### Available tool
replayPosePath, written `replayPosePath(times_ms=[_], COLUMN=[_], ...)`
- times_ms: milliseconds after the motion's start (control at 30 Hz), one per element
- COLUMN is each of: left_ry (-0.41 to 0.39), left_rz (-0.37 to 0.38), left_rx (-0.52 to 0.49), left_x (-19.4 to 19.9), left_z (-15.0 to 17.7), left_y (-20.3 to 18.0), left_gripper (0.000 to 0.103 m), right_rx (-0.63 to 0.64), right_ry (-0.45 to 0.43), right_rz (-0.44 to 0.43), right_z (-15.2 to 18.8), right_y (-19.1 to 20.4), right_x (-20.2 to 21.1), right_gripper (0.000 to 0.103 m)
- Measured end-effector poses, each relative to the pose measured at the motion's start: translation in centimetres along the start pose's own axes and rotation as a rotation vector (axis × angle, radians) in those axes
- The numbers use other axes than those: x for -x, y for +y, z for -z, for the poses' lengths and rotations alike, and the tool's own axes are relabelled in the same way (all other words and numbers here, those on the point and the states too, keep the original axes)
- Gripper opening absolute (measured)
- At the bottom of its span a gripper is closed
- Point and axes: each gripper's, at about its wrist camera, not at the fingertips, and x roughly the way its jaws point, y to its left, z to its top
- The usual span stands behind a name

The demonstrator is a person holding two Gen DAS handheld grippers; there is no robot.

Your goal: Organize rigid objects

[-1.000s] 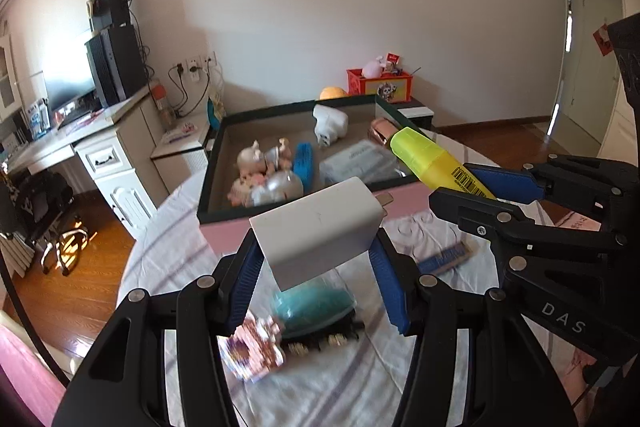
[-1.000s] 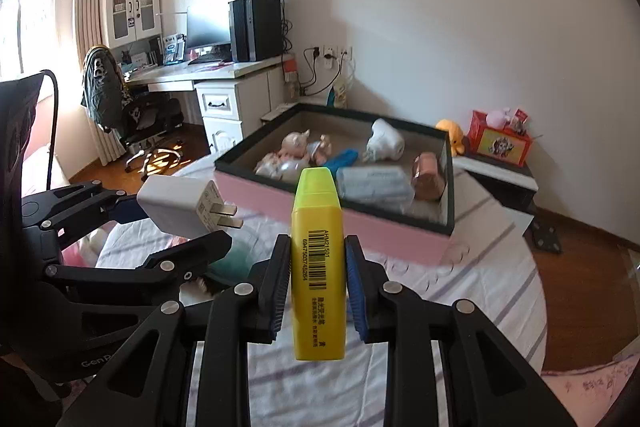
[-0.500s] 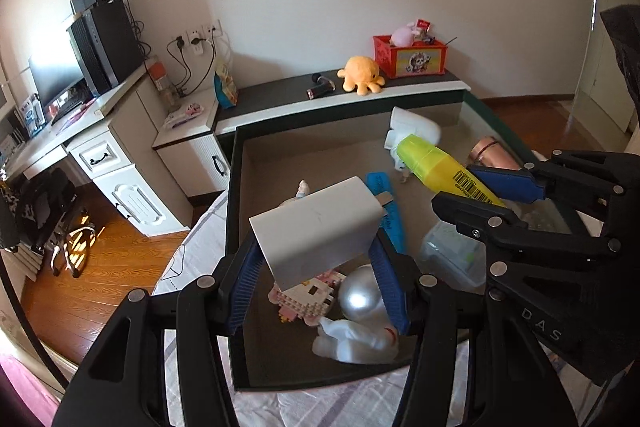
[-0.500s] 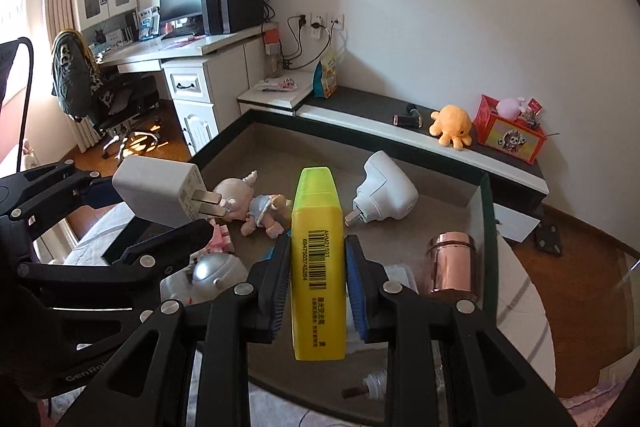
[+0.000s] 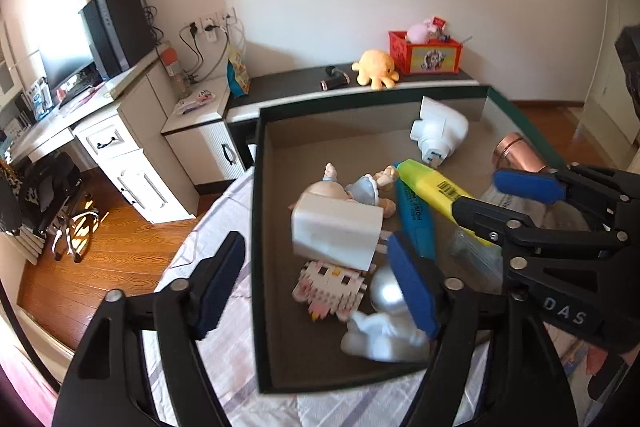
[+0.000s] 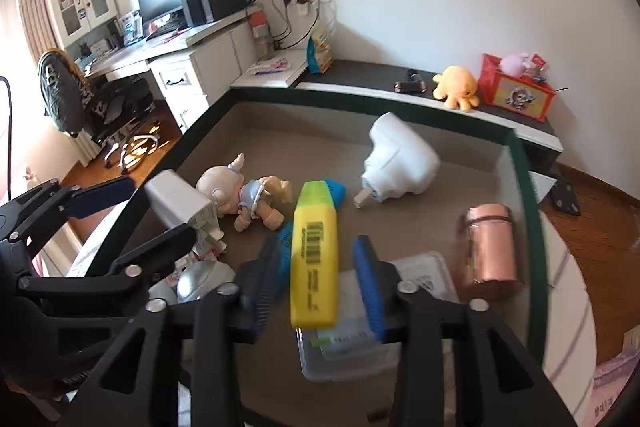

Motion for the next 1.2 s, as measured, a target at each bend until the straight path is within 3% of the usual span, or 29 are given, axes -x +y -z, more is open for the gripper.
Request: replayPosePath(times_ms=[133, 367, 533, 900, 1200], left_ry=[-0.106, -0.267, -0.346, -0.455, -0.522], left_rz=[0.006, -0.048, -0.065, -0.064, -0.091], left_rx=[0.04, 0.077, 0.106, 0.117, 0.136], left_x=[5.5, 16.0, 22.9, 33.5, 38.9], left_z=[1.6, 5.9, 9.8, 16.0, 18.2], left_y=[0.8, -0.2, -1.3, -3.8, -4.8], left_gripper=[0.1, 0.103, 0.103, 0.103, 0.103], right_rx=[-0.023, -0.017, -0.021, -0.027, -0.025], right_ry=[-0.083, -0.253, -0.349, -0.501, -0.574], right_rz=[0.048, 0.041, 0.017, 0.118, 0.157], right_z=[1.3, 6.1, 10.2, 18.2, 21.3], right_y=[0.3, 3.1, 5.2, 9.0, 10.6], right_x=[4.7, 15.1, 21.6, 33.1, 38.7], right_gripper=[0.081, 0.085, 0.103, 0.103, 0.103])
